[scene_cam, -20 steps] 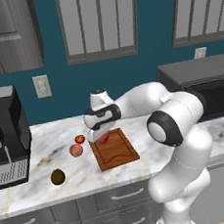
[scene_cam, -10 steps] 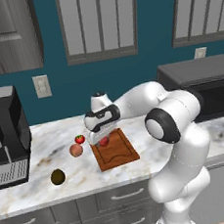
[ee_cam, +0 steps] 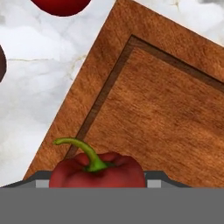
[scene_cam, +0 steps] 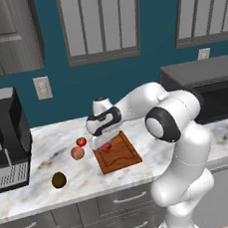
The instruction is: Place the avocado, onion, tomato, and bell pepper on the cutting board.
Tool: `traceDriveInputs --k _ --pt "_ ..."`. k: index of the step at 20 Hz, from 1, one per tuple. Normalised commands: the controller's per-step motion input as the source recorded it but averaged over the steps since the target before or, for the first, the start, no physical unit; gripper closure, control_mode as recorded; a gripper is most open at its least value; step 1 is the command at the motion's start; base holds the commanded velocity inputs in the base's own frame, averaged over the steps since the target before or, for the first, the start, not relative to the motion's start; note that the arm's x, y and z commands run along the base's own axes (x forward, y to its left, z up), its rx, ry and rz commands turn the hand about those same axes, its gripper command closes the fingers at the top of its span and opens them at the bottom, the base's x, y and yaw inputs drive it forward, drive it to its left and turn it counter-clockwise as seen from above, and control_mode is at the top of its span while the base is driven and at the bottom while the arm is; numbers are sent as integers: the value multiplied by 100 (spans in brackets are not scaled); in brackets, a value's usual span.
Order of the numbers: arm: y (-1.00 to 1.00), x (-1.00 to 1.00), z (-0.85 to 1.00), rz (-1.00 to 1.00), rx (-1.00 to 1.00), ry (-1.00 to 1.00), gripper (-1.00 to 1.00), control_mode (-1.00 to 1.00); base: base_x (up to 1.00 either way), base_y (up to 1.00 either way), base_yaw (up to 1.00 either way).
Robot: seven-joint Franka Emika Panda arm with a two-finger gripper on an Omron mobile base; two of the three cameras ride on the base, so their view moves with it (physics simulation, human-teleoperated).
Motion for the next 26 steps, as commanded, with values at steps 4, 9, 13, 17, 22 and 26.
traceDriveInputs --k 4,9,13,17,22,26 --pt "0 0 -26 -2 0 6 -100 -100 0 0 0" --pt "0 0 -25 -2 0 7 -100 -100 0 0 0" --pt "0 0 -9 -1 0 1 -100 -100 0 0 0" --pt "0 0 0 0 0 0 -100 -100 0 0 0" --pt "0 -4 0 0 0 0 -100 -100 0 0 0" --pt "0 -21 1 0 0 -4 -100 -100 0 0 0"
